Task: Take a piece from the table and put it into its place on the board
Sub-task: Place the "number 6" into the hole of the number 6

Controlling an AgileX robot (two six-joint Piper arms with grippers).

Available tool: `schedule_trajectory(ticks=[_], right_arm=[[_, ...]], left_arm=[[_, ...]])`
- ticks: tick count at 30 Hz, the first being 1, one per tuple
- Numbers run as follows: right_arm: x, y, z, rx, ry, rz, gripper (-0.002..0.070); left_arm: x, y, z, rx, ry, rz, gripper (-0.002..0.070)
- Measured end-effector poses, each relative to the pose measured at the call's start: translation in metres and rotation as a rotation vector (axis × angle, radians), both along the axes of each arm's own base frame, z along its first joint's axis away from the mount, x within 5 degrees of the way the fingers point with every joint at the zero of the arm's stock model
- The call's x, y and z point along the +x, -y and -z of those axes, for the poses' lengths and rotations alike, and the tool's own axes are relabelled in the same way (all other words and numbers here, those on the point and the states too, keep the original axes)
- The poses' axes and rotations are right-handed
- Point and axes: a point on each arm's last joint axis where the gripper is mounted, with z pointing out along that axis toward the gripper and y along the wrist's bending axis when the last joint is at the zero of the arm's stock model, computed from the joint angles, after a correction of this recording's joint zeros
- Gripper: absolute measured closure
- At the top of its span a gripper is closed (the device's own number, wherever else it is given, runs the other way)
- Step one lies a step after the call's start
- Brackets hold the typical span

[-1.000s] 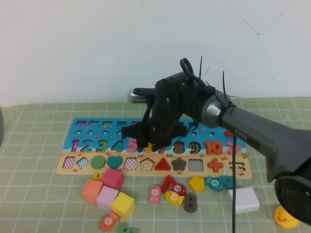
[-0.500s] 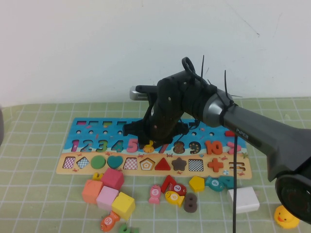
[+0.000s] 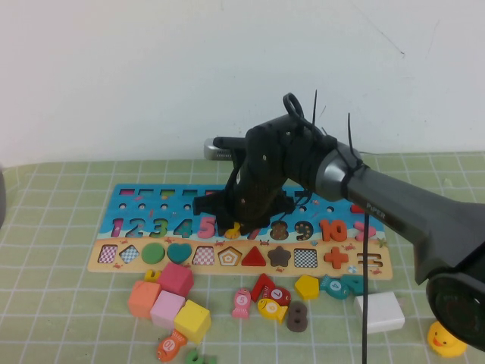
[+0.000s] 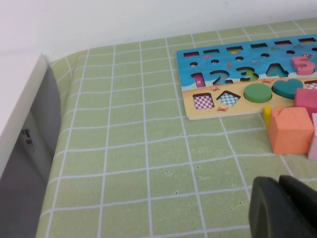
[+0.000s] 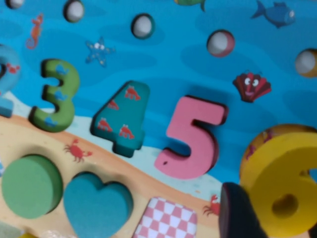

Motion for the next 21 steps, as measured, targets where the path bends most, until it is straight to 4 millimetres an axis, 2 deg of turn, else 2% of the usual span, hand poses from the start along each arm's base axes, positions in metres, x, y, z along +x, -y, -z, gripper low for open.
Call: schedule_trajectory(ticks=[5,15,21], right_arm=[[0.0005,-0.0023,0.0081,0.016,-0.013,0.006,0.0402],[0.0019,-0.0038,0.0087,0.031,-0.006,0.013,0.0402],[0.0019,-0.0038,0.0088,0.038,-0.015,0.036,0.036]], left_arm=[[0.0,0.0,0.0,0.0,0.0,0.0,0.0676],[0.0,0.0,0.0,0.0,0.0,0.0,0.0676],[0.0,0.0,0.0,0.0,0.0,0.0,0.0676]])
